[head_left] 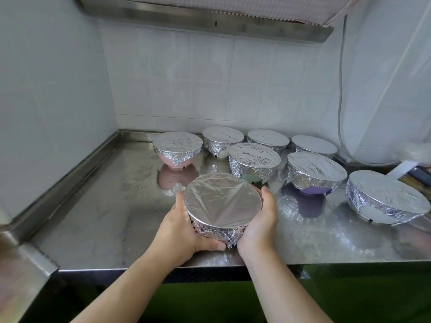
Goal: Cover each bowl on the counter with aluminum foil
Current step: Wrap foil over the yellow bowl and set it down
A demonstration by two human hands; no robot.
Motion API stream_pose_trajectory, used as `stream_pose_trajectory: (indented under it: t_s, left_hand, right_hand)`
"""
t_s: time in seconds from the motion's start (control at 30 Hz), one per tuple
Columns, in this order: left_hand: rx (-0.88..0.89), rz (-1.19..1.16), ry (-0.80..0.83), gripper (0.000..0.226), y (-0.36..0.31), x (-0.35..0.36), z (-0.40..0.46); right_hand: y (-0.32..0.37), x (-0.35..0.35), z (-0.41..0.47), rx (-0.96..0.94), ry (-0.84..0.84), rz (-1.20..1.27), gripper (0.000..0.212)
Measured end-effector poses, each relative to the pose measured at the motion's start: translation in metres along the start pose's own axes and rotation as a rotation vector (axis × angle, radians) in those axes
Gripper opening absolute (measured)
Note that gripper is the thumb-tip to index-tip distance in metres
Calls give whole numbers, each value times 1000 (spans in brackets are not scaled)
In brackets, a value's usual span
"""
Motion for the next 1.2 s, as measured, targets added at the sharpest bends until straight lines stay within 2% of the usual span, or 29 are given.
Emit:
stream_pose_trajectory:
  t_s: [0.57,0.73,0.83,0.97,1.13,1.2]
  left_hand:
    - [-32,28,-4,113,-2,0,-3]
    - [-10,72,-2,108,-6,-2,-2]
    - [0,99,-12,104,-7,-5,-1]
    - [31,133,-12,89,-15,-9,0]
    - [-46,183,51,60,-5,-13,-1]
    - [-63,178,71,60,1,-14,-1]
  right_hand:
    - [8,-4,-1,-21,-18,13,36]
    - [9,-10,2,-8,-33,-1,48]
    - [10,-12,1,5,-40,4,49]
    - [9,-12,0,13,-40,16,48]
    - [12,-9,3,-7,11,8,39]
    - [12,-9,3,-8,19,-5,41]
Point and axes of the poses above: each hand's wrist, its own z-axis towards the middle knuckle, its own x-axis out of the palm, y = z × x, the point moved 10 cm from there along z, towards the middle knuckle, and after that the axes turned 12 degrees about x, right-handed, at the moved point
